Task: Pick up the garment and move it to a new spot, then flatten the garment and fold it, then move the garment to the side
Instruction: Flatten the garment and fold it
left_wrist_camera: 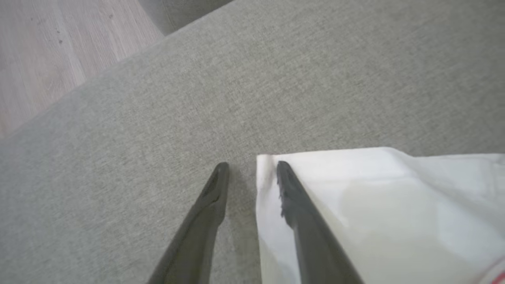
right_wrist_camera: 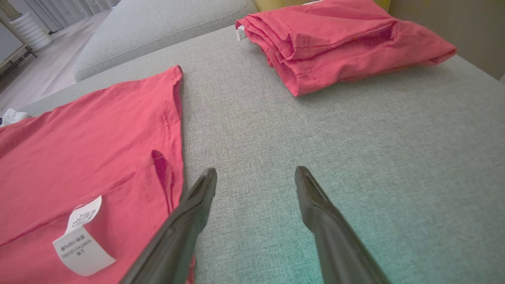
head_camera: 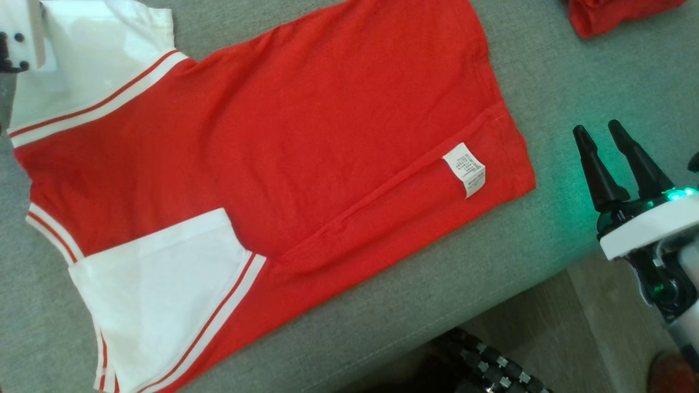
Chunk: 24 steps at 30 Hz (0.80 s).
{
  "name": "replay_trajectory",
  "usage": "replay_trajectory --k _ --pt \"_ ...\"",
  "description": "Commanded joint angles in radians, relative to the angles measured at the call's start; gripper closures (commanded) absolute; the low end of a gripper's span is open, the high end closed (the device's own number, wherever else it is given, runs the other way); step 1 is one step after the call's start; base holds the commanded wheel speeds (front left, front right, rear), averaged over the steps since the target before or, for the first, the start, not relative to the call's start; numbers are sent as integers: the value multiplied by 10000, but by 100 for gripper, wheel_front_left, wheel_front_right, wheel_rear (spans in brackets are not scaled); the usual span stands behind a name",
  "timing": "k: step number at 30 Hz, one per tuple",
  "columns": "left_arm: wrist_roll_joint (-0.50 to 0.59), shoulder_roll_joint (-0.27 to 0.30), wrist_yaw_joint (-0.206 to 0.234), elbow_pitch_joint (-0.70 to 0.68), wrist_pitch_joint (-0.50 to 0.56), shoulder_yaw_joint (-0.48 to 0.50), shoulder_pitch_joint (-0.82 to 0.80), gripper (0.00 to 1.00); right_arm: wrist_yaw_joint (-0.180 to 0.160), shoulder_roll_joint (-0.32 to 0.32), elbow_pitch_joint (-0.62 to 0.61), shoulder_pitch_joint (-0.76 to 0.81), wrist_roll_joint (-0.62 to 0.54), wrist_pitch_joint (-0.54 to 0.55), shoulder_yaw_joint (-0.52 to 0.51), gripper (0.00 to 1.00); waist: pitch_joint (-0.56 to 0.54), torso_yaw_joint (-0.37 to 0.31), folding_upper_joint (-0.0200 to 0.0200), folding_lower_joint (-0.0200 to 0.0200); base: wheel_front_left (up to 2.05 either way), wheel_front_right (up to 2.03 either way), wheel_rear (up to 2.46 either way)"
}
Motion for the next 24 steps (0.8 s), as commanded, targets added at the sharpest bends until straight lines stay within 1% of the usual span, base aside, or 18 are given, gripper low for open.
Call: replay_trajectory --k 1,2,3,4,5,7,9,10,13,17,19,24 --pt "-32 551 90 -394 160 398 -82 43 -9 -291 -210 163 -45 27 -29 0 0 -22 0 -1 0 0 0" --pt "-47 600 122 -483 196 402 -16 46 -9 -297 -221 153 -41 29 -34 0 -4 -38 0 -1 0 0 0" --pt "-122 627 146 -562 219 447 59 55 -9 -299 -231 146 -35 32 -37 0 -10 -57 0 -1 0 0 0" --pt "-223 639 160 -631 280 491 148 69 -9 -301 -238 144 -25 35 -40 0 -17 -71 0 -1 0 0 0" --pt "-337 648 171 -699 364 536 240 100 -9 -305 -237 147 -15 33 -49 0 -30 -78 0 -1 0 0 0" --pt "-527 680 159 -875 528 592 401 100 -9 -325 -216 161 -17 38 -65 0 -72 -70 0 -1 0 0 0" --pt "-502 774 134 -1128 336 608 489 100 -9 -350 -199 136 -59 42 -81 0 -164 -28 0 -1 0 0 0" --pt "-448 816 45 -1270 162 574 520 100 -9 -360 -204 111 -78 53 -84 0 -237 14 0 -1 0 0 0" --pt "-271 863 -175 -1609 -682 541 617 100 -9 -393 -214 -27 -179 146 -74 0 -540 183 0 -1 0 0 0" --pt "-233 745 -478 -1932 -1886 561 878 100 -9 -304 -173 -465 -238 534 -37 0 -975 486 0 -1 0 0 0" --pt "-155 668 -560 -2082 -2488 550 1004 100 -9 -191 -24 -824 -213 936 25 0 -1169 700 0 -1 0 0 0" --pt "-89 274 -584 -2311 -3716 572 1174 100 -9 37 722 -2317 -271 2732 466 0 -1400 1367 0 -1 0 0 0"
